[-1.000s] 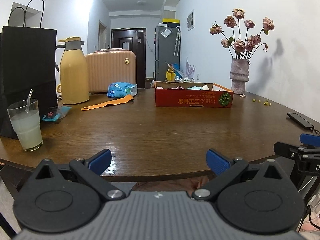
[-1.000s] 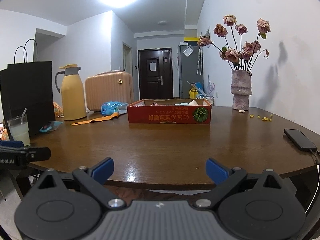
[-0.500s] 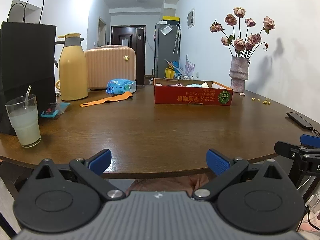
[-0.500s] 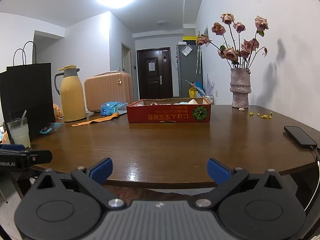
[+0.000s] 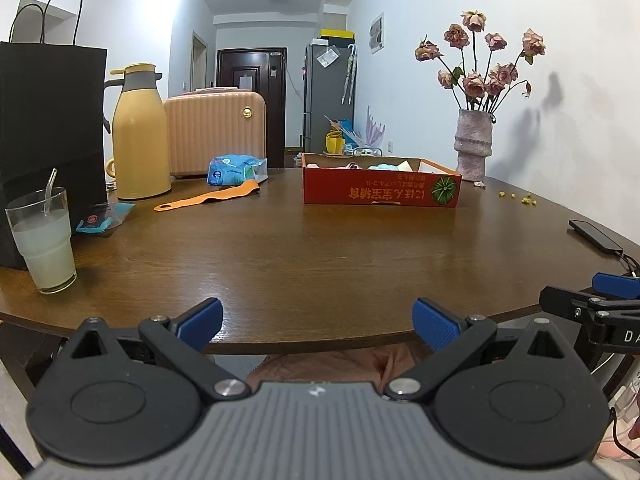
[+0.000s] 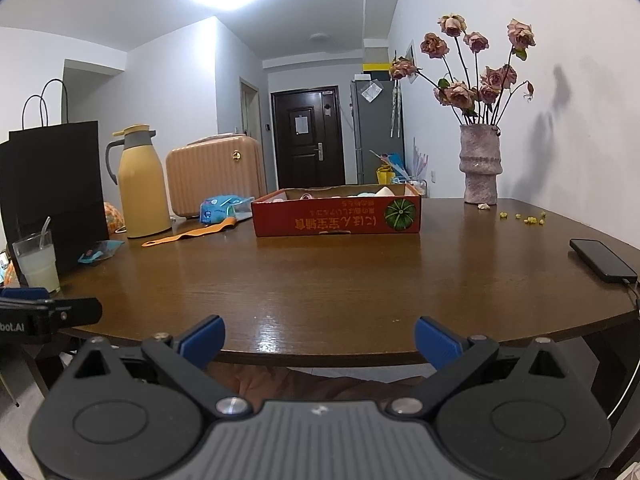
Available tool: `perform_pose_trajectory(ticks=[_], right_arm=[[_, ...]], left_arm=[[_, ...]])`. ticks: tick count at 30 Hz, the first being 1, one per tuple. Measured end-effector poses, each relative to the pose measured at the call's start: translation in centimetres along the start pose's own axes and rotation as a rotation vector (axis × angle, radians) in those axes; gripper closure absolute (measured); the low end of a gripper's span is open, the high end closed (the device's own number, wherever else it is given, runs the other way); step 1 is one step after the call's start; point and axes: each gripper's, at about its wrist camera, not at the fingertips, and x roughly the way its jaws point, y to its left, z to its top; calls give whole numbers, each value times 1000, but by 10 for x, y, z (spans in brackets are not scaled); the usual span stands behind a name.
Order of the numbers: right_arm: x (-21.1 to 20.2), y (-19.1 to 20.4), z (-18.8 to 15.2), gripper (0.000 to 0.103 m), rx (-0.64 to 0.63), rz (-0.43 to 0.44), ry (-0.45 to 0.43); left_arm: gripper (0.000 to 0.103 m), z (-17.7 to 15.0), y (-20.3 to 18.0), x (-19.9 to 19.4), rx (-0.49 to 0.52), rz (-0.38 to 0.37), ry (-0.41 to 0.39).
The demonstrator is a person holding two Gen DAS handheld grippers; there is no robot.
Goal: Organize soft objects
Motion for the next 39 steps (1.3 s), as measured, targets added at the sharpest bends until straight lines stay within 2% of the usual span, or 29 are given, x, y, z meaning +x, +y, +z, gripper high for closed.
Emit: perform_pose_trajectory(ticks=[39], right_arm=[[1,-5,-2,1,28,-15,-5]], left_arm=[[0,-1,0,1,8,-9,3]])
